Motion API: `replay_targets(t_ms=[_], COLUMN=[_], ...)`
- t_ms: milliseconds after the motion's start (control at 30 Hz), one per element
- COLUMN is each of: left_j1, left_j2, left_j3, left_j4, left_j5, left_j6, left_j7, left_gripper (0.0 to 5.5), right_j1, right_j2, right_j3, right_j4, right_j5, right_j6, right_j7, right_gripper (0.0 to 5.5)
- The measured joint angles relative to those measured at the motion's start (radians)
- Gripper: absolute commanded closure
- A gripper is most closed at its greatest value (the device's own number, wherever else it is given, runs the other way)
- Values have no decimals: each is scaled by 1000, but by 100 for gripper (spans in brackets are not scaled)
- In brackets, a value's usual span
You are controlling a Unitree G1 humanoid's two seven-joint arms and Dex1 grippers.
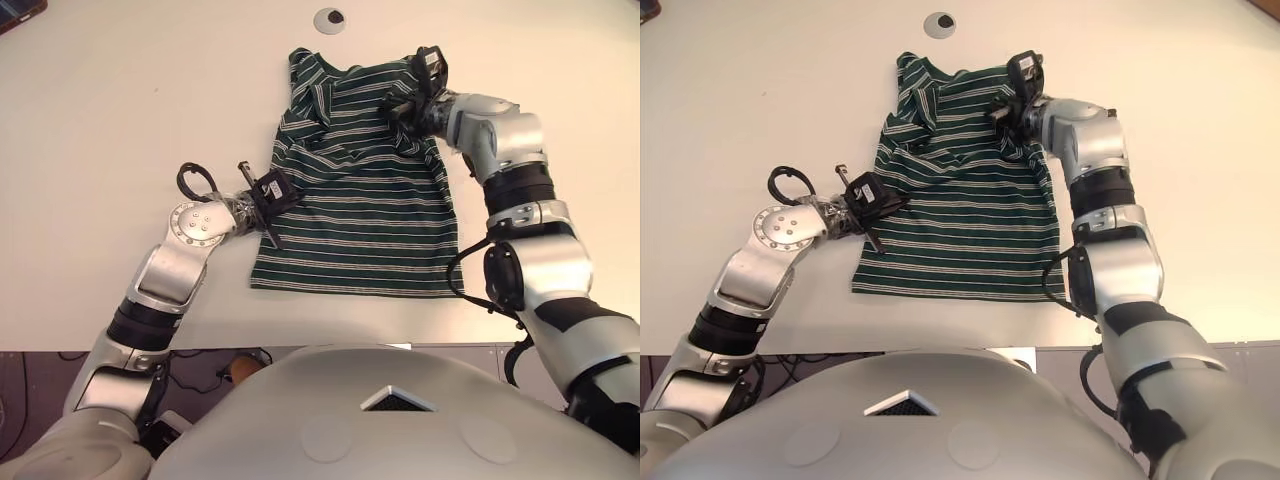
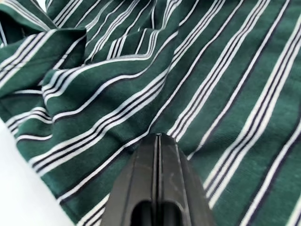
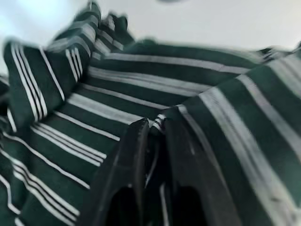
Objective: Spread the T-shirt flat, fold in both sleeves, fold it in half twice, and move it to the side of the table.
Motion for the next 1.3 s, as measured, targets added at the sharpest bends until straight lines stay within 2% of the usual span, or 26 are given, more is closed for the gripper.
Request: replay_targets(t_ms=[33,100,167,233,333,400,467,500,633,667,767,967,1200,1300], left_j1=[1,6,21,63,154,214,278,304,362,369,381,370,274,253], left_j2=[4,28,66,119,234,335,424,451,499,499,498,492,489,491], left_j3=[3,25,83,166,254,313,323,322,260,256,239,205,150,137], left_j4=[-6,-48,-145,-240,-271,-231,-139,-103,41,45,44,44,72,76], left_j5=[0,8,5,-7,-5,28,104,147,328,338,338,349,359,370], left_j6=[5,10,8,-9,-101,-229,-404,-490,-819,-852,-901,-942,-991,-1016], left_j7=[-2,-2,-1,-18,-79,-134,-164,-164,-88,-79,-77,-72,-102,-112], left_gripper=[550,550,550,516,469,439,407,385,385,385,385,385,381,381], right_j1=[2,27,87,164,289,383,472,494,516,516,516,641,726,731], right_j2=[-2,-15,-76,-219,-438,-575,-664,-680,-680,-680,-685,-835,-823,-822], right_j3=[3,13,25,55,135,181,191,193,201,201,183,167,196,211], right_j4=[-8,-93,-265,-435,-507,-516,-567,-575,-534,-520,-504,-559,-677,-708], right_j5=[-1,4,27,-3,-92,-130,-115,-110,-108,-106,-64,-26,-39,-53], right_j6=[-16,-37,-87,-288,-607,-796,-902,-939,-1060,-1074,-1060,-1084,-1098,-1121], right_j7=[7,61,181,312,513,650,741,765,777,783,802,893,846,819], right_gripper=[417,417,417,413,413,413,413,413,413,413,413,413,306,306])
